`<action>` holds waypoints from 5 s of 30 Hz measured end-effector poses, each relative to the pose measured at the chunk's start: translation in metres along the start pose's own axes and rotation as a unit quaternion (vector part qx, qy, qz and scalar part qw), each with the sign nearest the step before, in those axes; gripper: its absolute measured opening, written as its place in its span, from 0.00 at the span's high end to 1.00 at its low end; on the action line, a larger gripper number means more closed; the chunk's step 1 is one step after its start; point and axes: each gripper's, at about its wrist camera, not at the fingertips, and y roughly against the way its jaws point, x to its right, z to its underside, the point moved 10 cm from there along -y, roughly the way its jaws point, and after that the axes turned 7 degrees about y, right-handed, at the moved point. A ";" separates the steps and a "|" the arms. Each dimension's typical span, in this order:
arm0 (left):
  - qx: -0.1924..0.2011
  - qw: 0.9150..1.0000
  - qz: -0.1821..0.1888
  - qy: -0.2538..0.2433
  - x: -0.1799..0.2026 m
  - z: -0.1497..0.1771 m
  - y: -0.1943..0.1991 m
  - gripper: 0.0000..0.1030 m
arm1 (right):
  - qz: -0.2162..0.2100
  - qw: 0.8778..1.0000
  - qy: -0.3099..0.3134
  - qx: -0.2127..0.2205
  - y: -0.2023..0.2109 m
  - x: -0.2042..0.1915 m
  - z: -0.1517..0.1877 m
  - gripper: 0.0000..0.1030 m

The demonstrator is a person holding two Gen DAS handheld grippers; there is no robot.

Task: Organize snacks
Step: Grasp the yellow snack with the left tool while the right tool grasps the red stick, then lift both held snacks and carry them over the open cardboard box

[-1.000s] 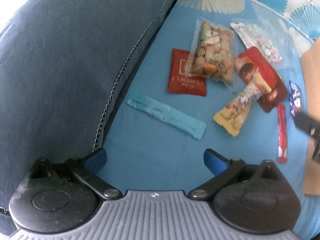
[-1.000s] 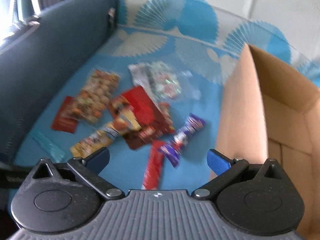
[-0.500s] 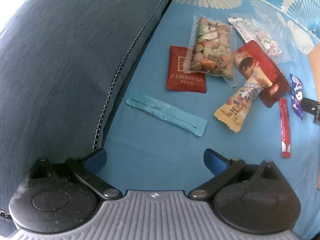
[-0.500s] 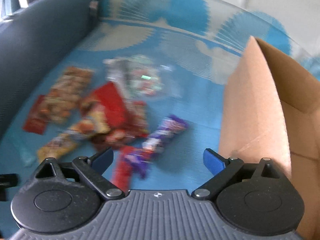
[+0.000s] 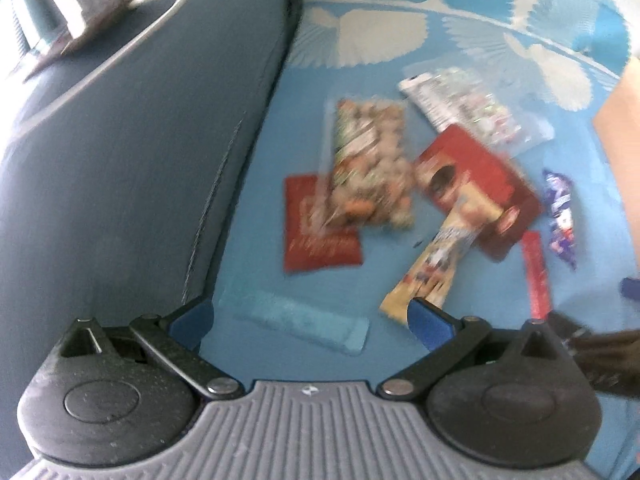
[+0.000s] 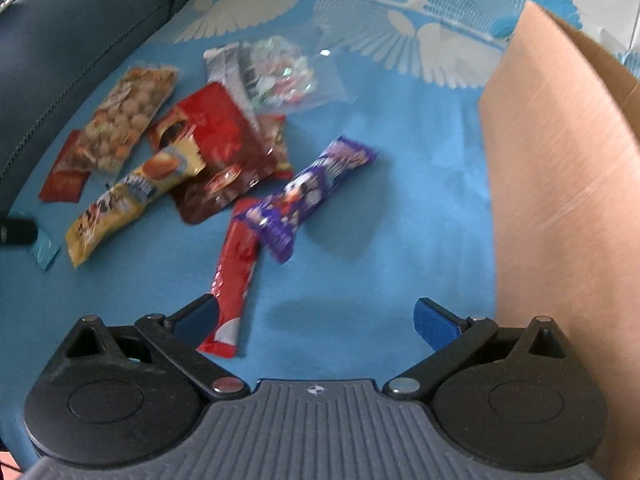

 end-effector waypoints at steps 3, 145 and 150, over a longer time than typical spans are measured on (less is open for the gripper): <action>-0.003 0.999 0.039 -0.027 0.020 -0.014 -0.002 0.00 | 0.002 1.000 0.008 -0.002 -0.006 -0.006 0.001 0.00; 0.097 0.948 0.238 -0.186 0.320 0.044 0.188 0.86 | 0.116 0.960 -0.128 0.221 0.248 0.211 0.086 0.80; 0.099 0.943 0.231 -0.219 0.361 0.049 0.169 0.86 | 0.130 0.955 -0.158 0.215 0.239 0.244 0.102 0.79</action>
